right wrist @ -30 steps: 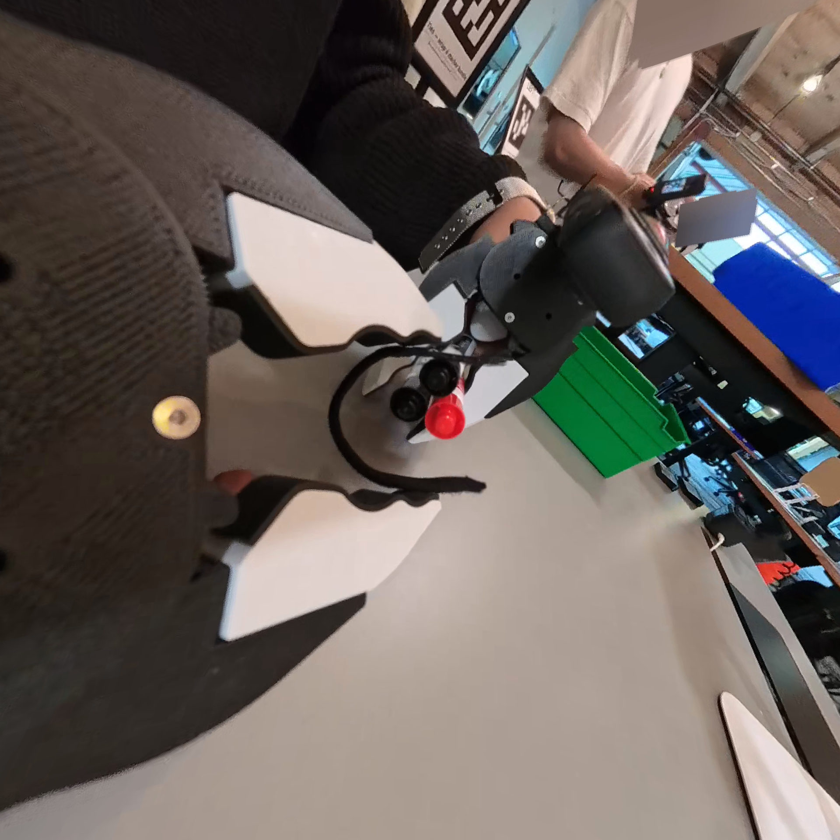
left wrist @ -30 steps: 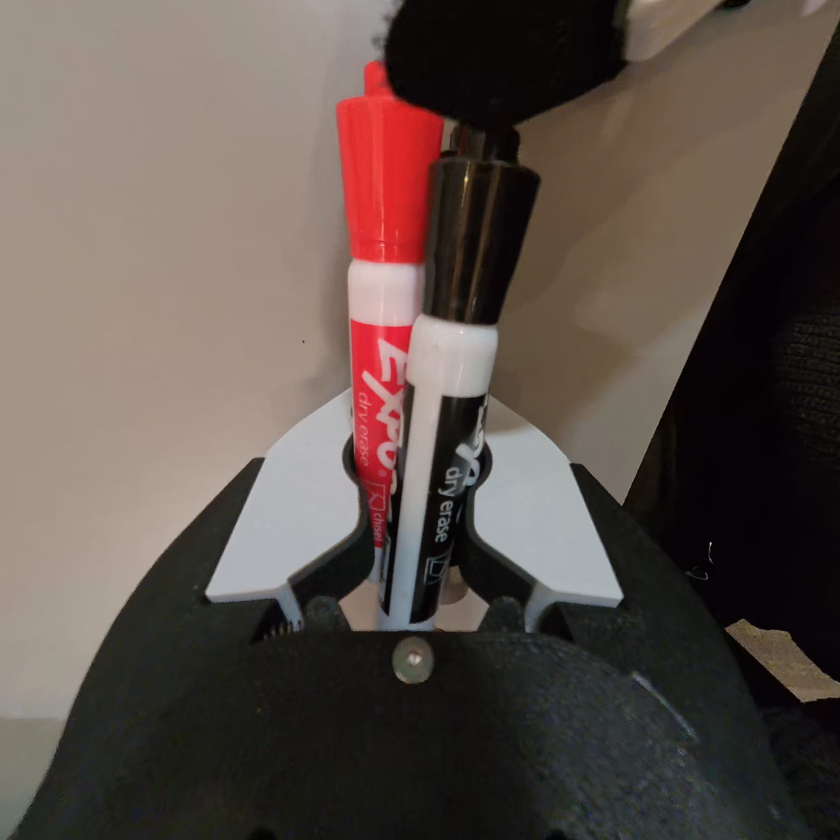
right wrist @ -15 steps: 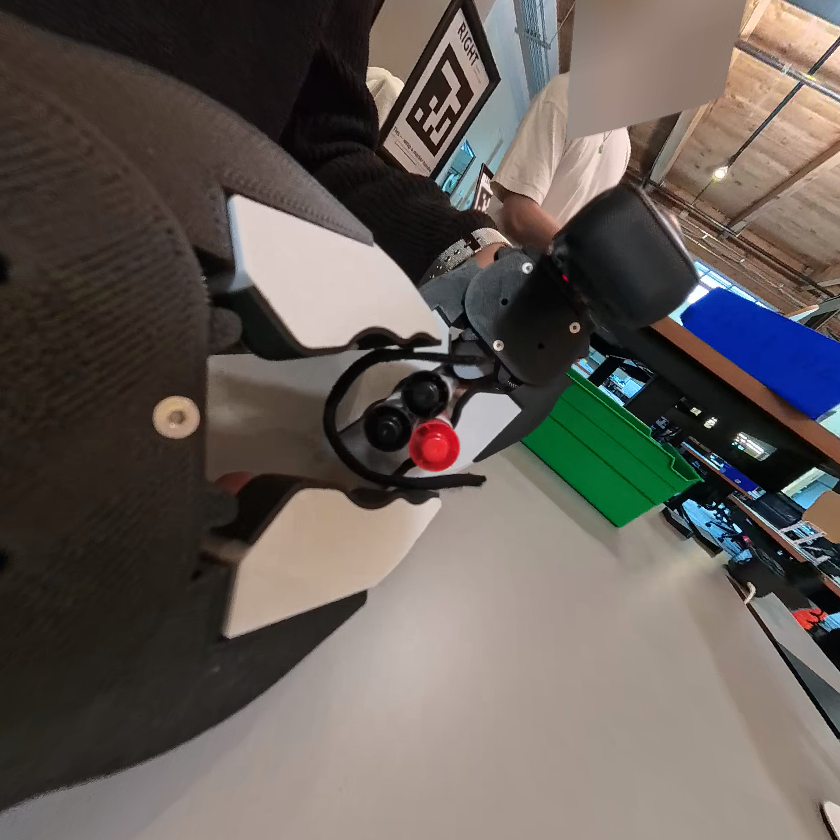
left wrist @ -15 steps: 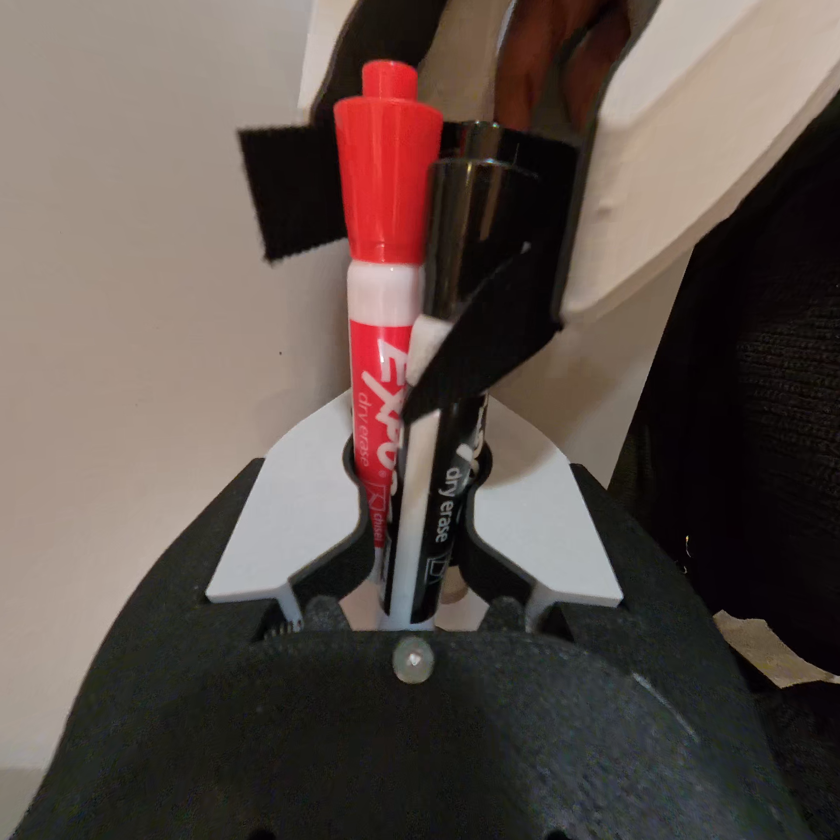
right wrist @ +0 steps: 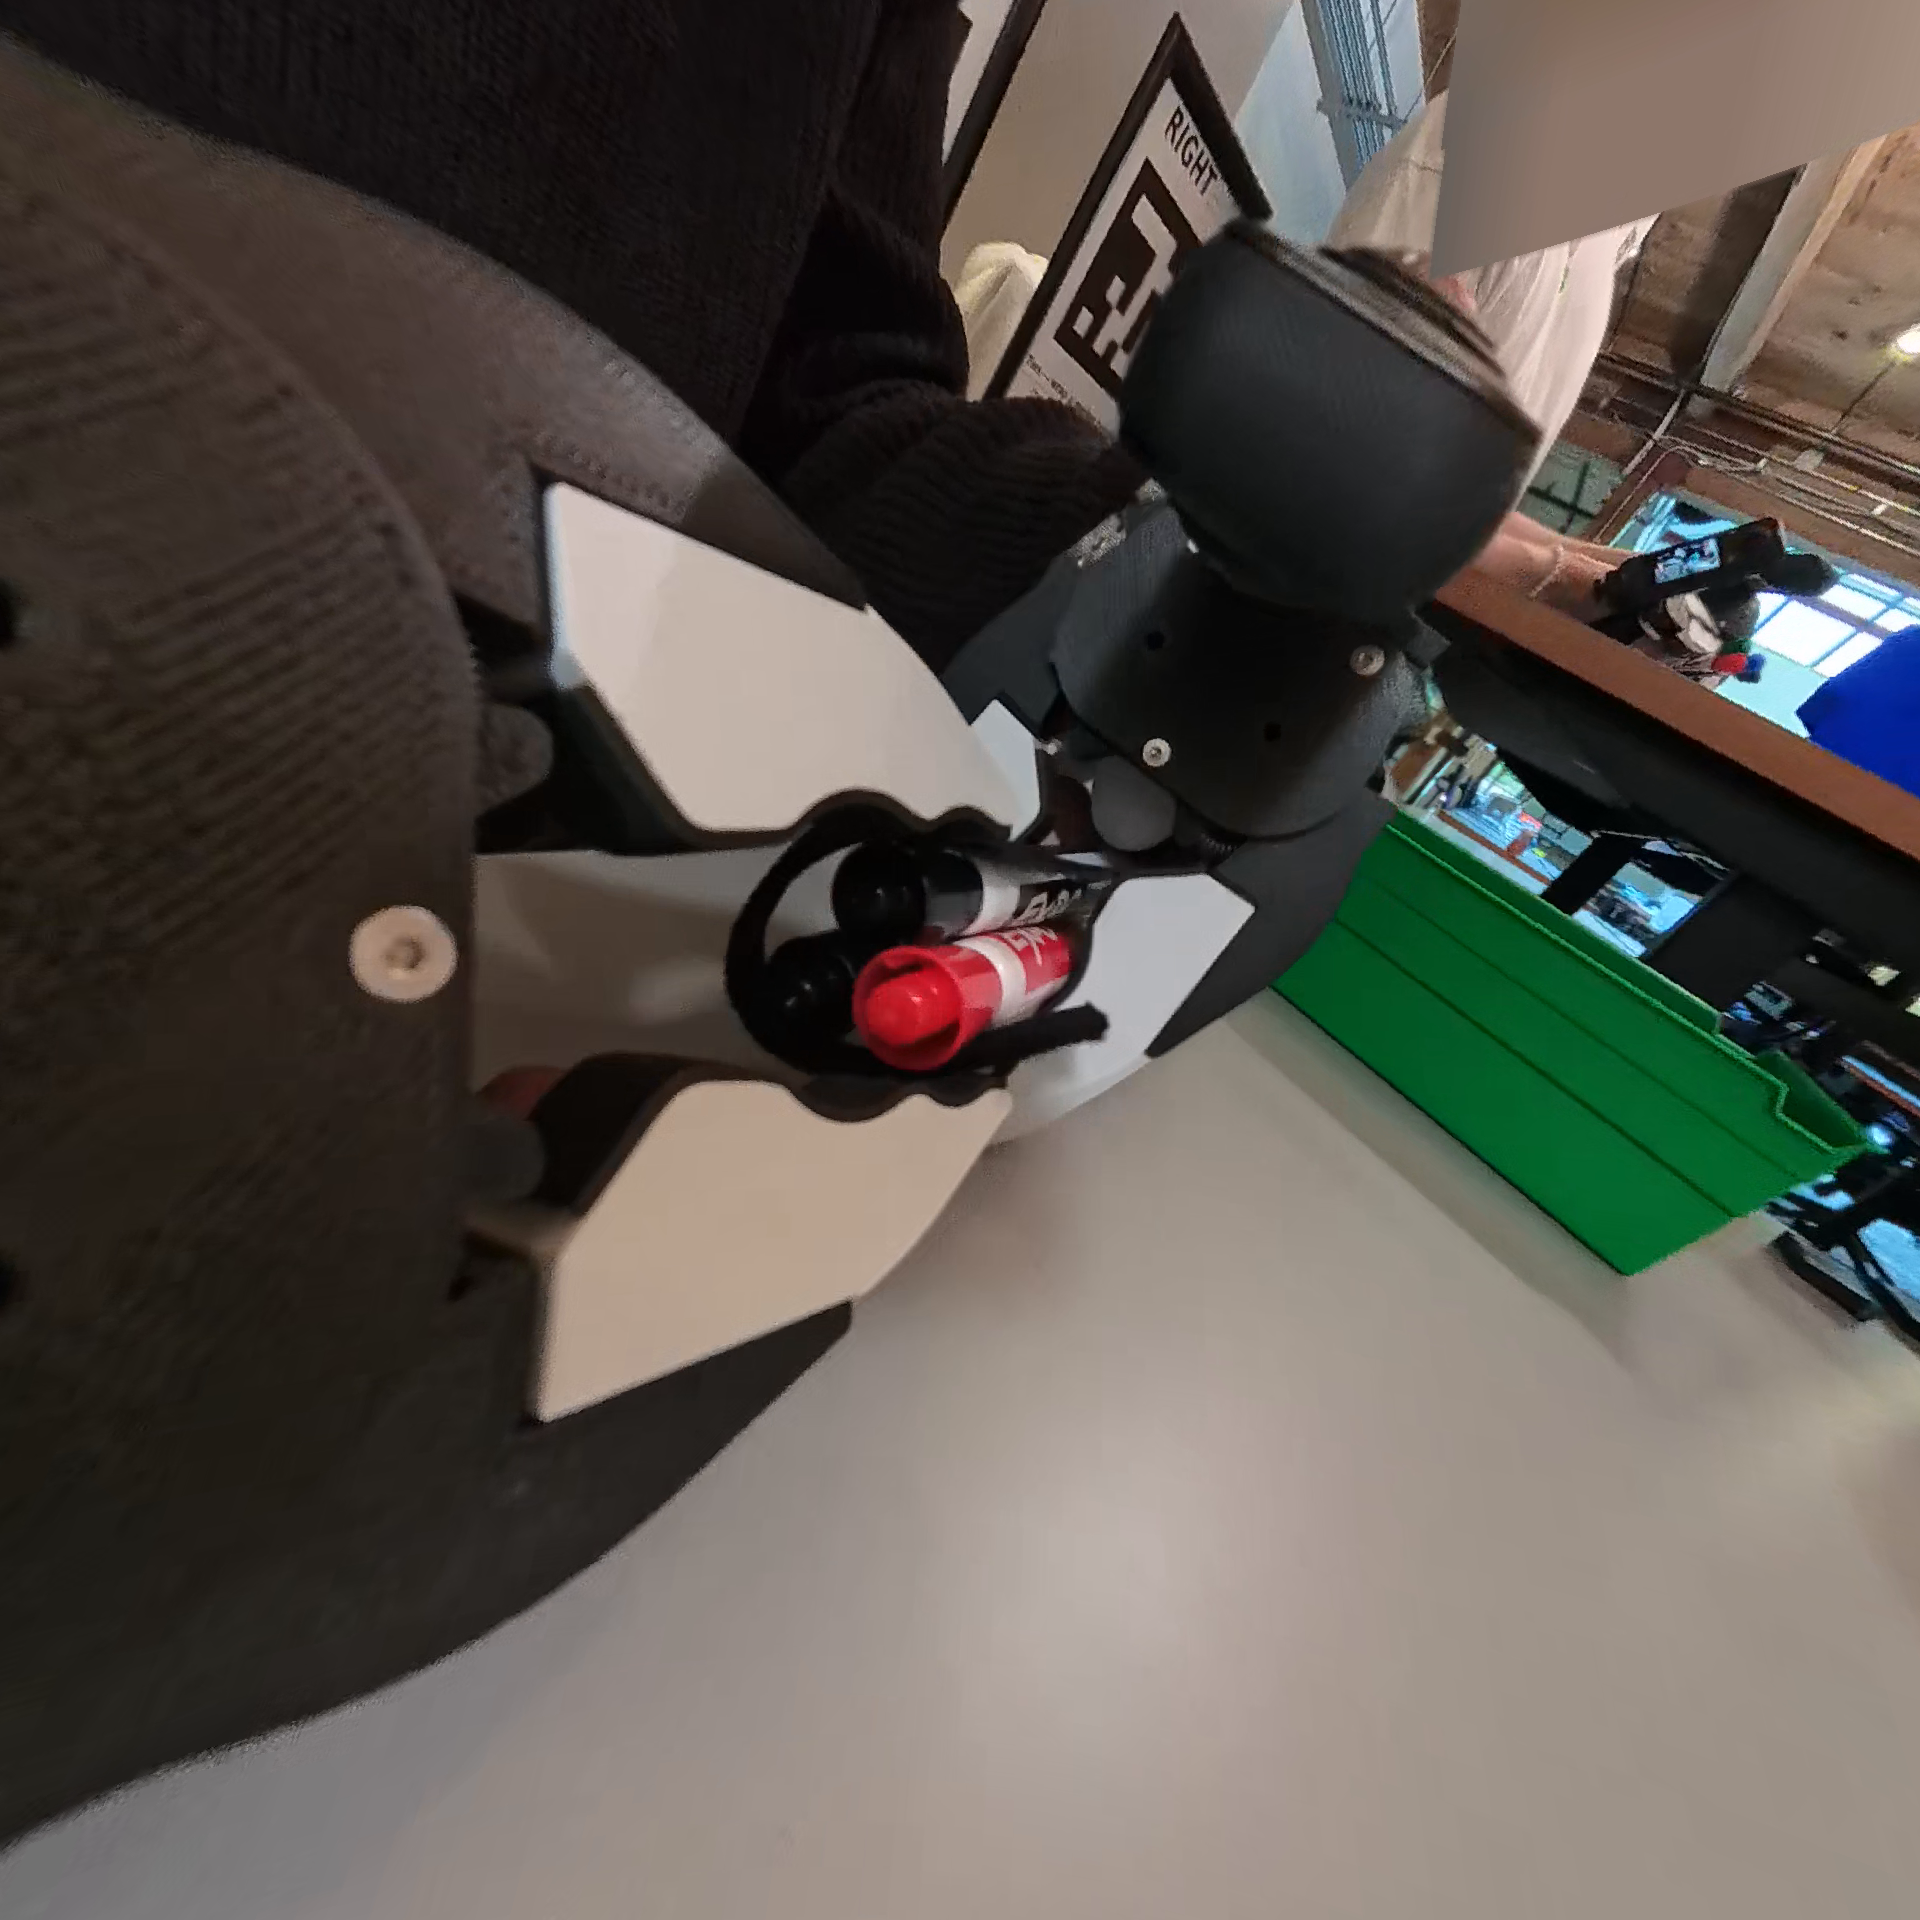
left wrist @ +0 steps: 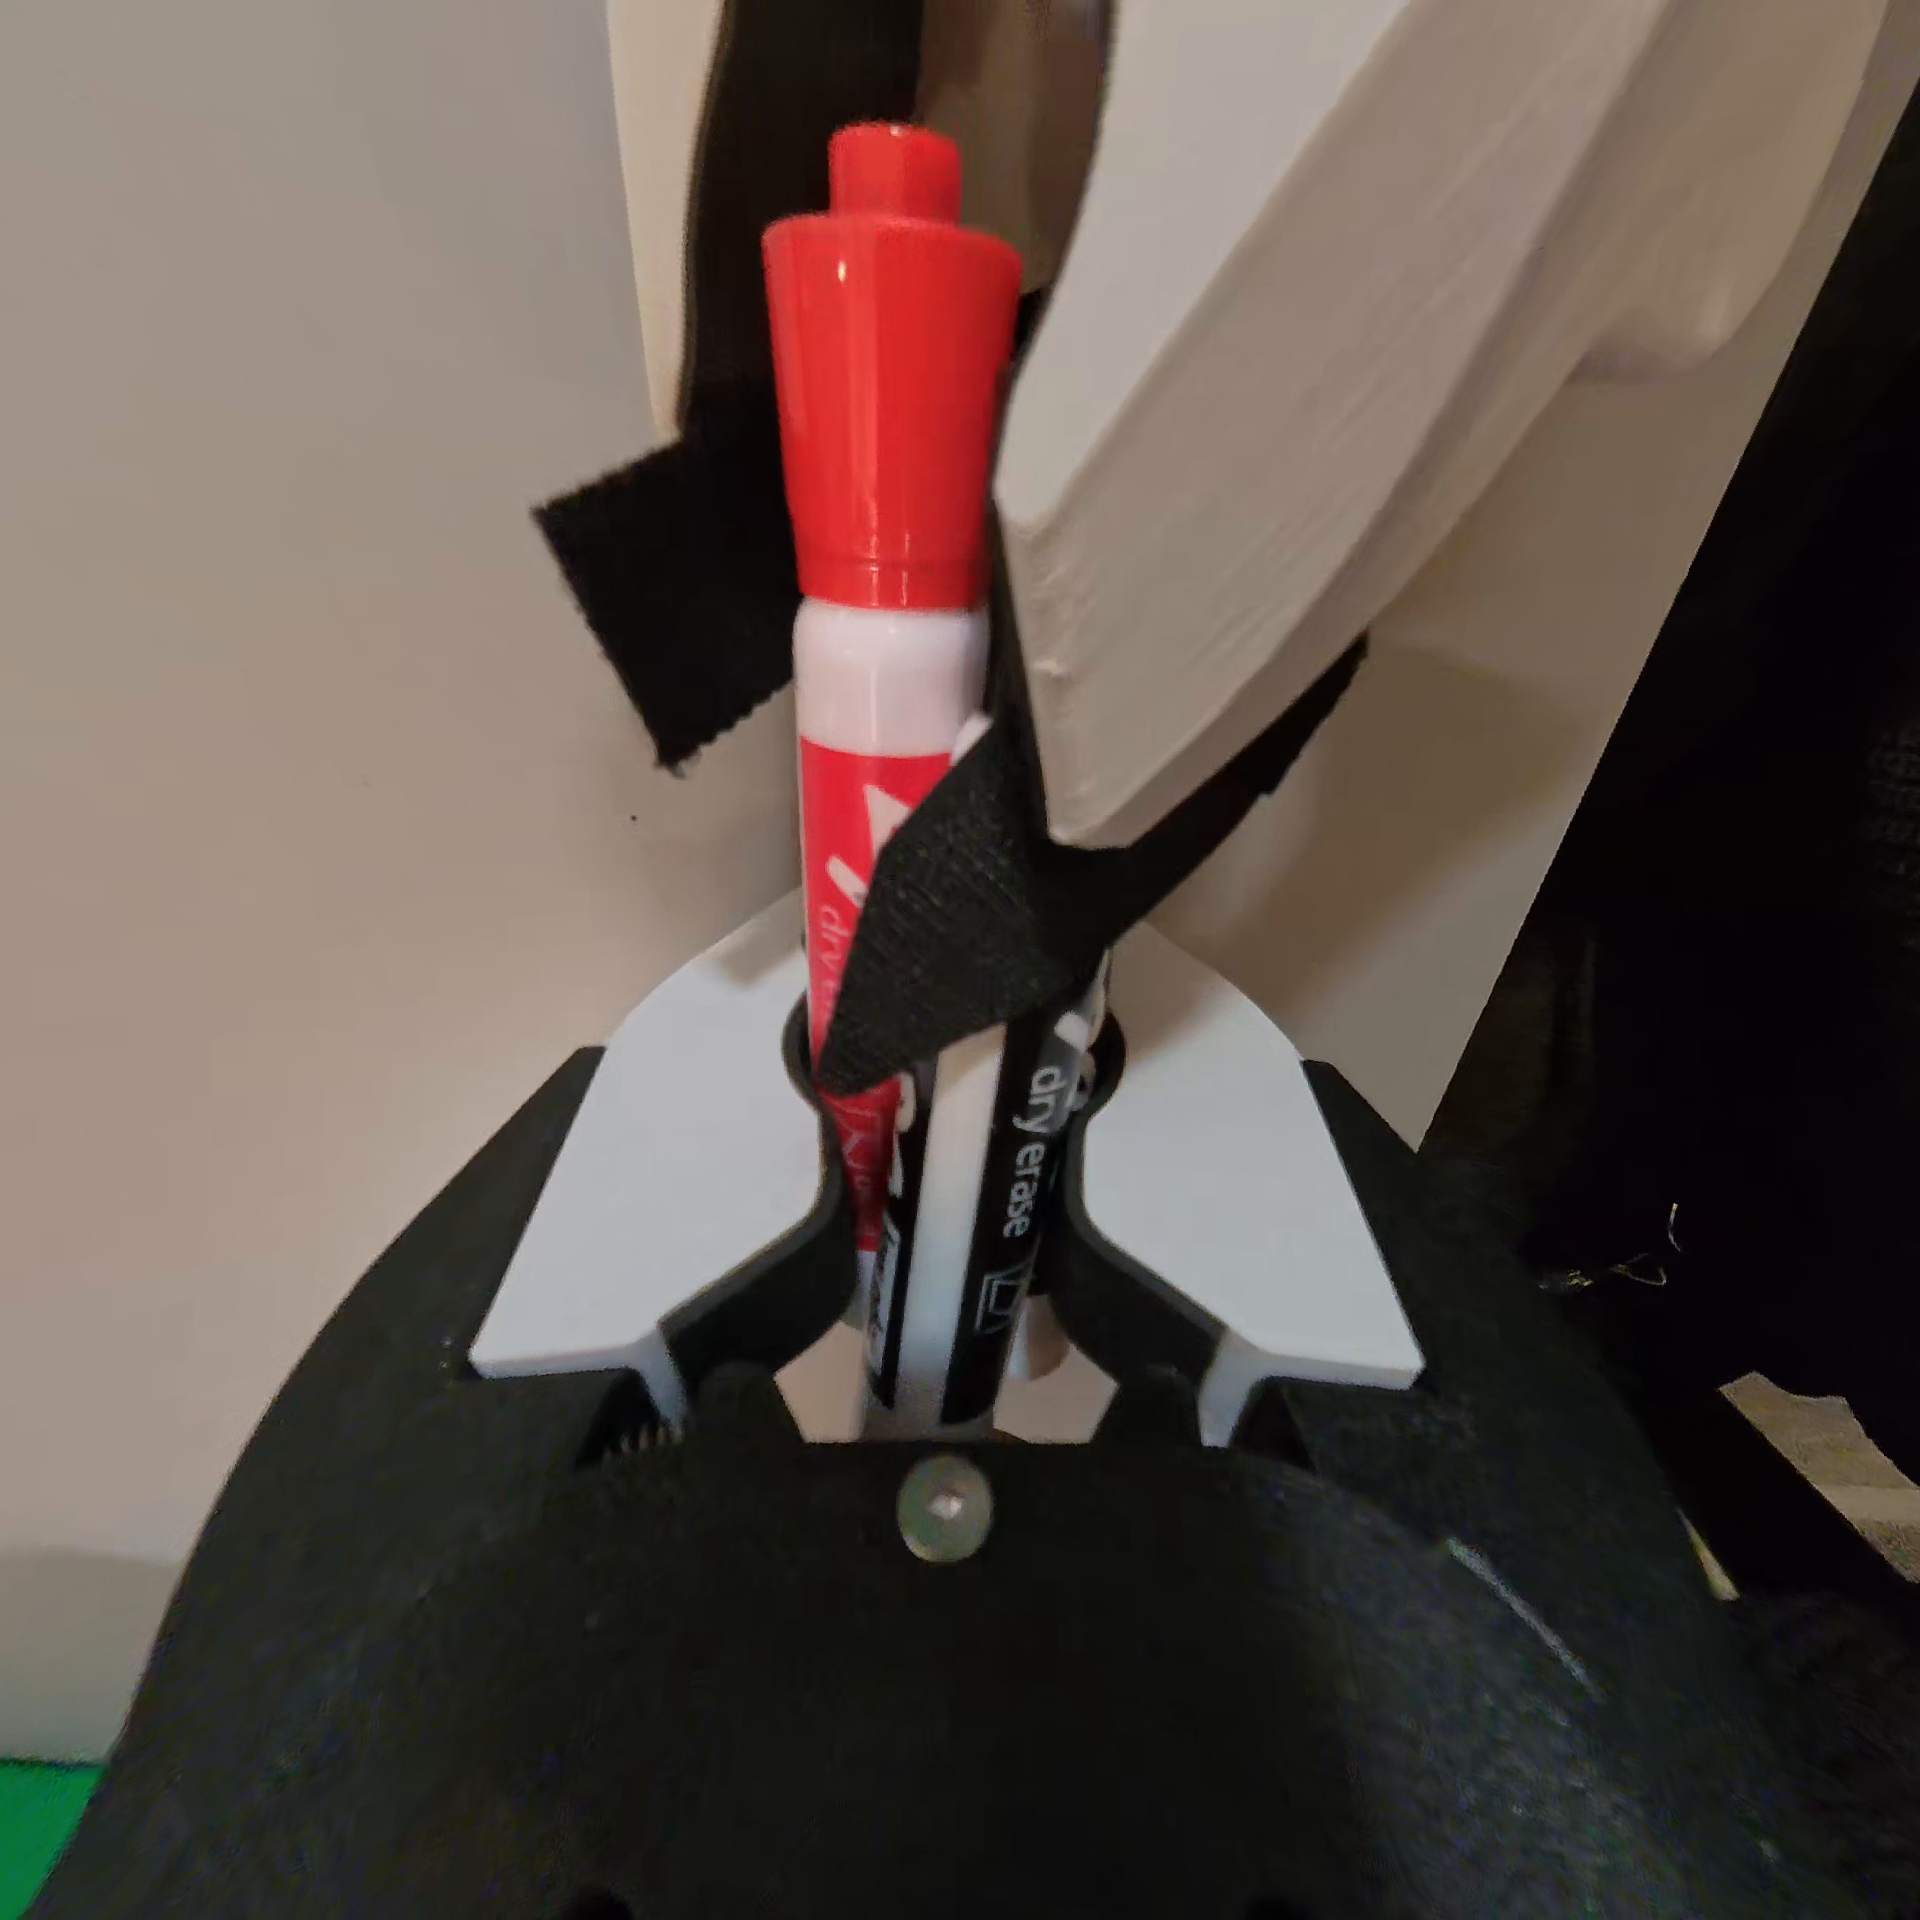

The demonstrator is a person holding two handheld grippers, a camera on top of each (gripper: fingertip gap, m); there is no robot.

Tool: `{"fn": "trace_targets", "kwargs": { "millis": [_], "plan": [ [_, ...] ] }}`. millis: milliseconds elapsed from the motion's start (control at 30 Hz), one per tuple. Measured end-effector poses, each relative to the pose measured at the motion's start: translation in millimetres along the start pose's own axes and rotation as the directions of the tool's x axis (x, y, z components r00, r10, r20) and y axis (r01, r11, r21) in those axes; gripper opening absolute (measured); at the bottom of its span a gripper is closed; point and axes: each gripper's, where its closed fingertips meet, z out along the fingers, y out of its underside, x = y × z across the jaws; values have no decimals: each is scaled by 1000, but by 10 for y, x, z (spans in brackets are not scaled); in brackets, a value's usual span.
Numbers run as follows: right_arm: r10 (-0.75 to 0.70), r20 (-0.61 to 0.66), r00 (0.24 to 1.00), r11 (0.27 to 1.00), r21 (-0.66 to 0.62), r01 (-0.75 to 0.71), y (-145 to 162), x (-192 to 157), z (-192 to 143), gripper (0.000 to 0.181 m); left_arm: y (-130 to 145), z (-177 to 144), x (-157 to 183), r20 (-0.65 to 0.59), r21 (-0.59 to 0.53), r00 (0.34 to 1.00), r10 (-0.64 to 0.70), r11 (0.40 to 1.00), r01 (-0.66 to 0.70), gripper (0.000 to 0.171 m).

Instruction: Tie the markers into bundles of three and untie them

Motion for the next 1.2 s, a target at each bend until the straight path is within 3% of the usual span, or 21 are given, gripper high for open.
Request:
{"fn": "trace_targets", "kwargs": {
  "millis": [200, 567, 700, 1000, 1200],
  "plan": [
    [34, 11, 999, 998, -49, -34, 44, 0, 0, 40, 5, 7, 0, 32, -37, 999, 14, 999, -13, 43],
    [43, 21, 999, 999, 29, -44, -40, -5, -61, 34, 3, 6, 4, 26, -29, 1000, 9, 1000, -8, 43],
    [32, 21, 999, 999, 44, -32, -67, -7, -72, 23, 5, 6, 5, 30, -33, 999, 13, 999, -12, 43],
    [9, -3, 1000, 1000, -1, -9, -33, -8, -77, 29, 3, 6, 6, 31, -36, 999, 11, 999, -9, 43],
    [-9, -1, 1000, 1000, 2, 9, -54, -40, -108, 45, -2, 4, 5, 23, -26, 1000, 4, 1000, -3, 42]
  ]
}}
